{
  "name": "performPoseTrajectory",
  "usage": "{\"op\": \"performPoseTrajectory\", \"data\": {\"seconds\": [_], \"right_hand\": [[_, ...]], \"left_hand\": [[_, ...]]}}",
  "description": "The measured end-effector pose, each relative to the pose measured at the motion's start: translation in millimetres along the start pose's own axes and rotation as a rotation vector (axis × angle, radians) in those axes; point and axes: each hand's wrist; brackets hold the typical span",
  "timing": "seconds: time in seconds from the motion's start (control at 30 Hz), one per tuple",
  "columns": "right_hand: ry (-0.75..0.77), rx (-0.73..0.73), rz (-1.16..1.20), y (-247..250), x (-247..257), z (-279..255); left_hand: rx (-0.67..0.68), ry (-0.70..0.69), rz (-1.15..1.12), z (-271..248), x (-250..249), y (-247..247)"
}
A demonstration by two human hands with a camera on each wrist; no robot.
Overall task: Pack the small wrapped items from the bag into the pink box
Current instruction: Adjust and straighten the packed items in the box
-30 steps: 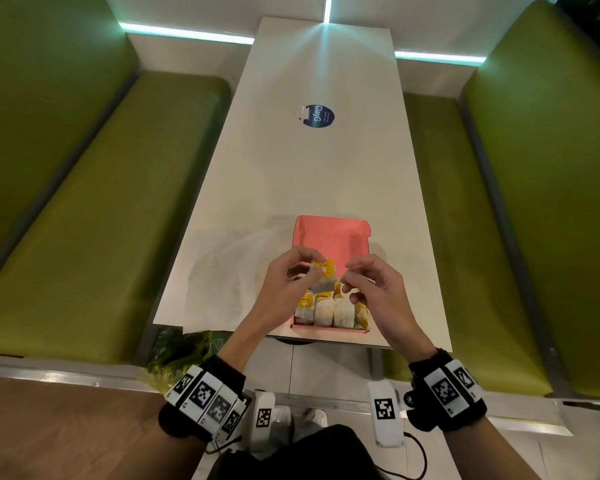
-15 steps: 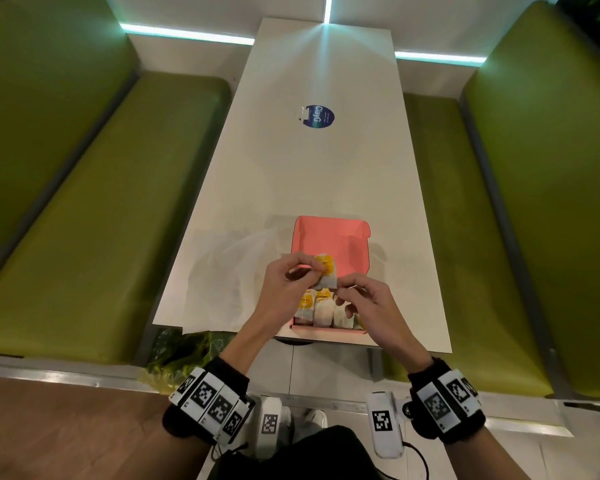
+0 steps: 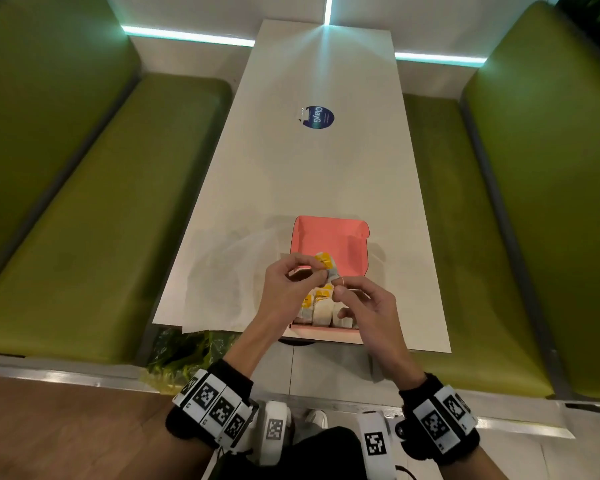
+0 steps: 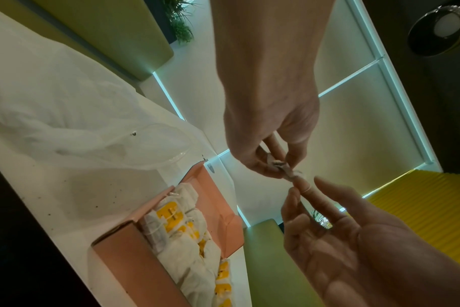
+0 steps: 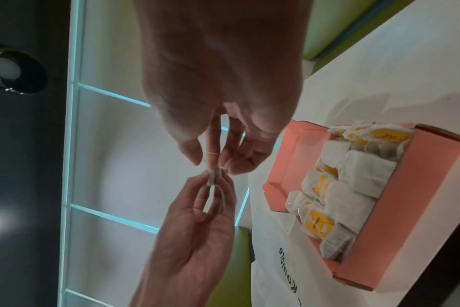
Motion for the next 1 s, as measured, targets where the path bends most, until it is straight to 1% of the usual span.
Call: {"op": "performPoseTrajectory", "data": {"seconds": [0.1,0.2,0.33,0.4,0.53,0.6,0.7,0.77,0.83,0.9,0.93,1.0], "right_hand": [[0.035,-0.014,-0.062,-2,-3,-1],[0.099,-0.001,-0.191,-4,-8,-4],[0.201,0.044,-0.419,-4,-9,-5],[0.253,0.069,-0.492,-1,-9,-5],[0.278,0.093,-0.490,4,-12,-4],[0.254,0.126,-0.449,4,-16,-6],[0.175,0.201,-0.405,8,-24,-13],[0.181,0.185,-0.410,13,-23,-14],[0.234,0.090,-0.415,17,-15,-10],[0.291,-0.009,-0.415,19,-3,0],[0.308,-0.019,-0.428,18,3,5],[0.289,0.047,-0.501,17,13,15]], "left_hand": [[-0.059,-0.002,0.009,-1,2,-5],[-0.101,-0.008,0.022,-2,0,-10],[-0.102,-0.027,0.075,-3,0,-12],[-0.085,-0.036,0.099,-4,0,-13],[-0.086,-0.033,0.039,-5,-1,-12],[-0.114,-0.044,0.017,-4,-1,-12],[-0.134,-0.097,0.034,-3,-1,-11],[-0.133,-0.132,0.055,-2,0,-8],[-0.088,-0.151,0.082,-2,2,-5],[0.017,-0.160,0.099,-3,5,-3],[0.076,-0.166,0.108,-4,7,-2],[0.163,-0.173,0.141,-6,11,-1]]}}
Point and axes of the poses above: each hand's wrist, its own z-axis towards the middle knuckle, its own y-axis out of the back of the hand, x = y × z, and after that the axes turned 1 degree about -z, right-handed
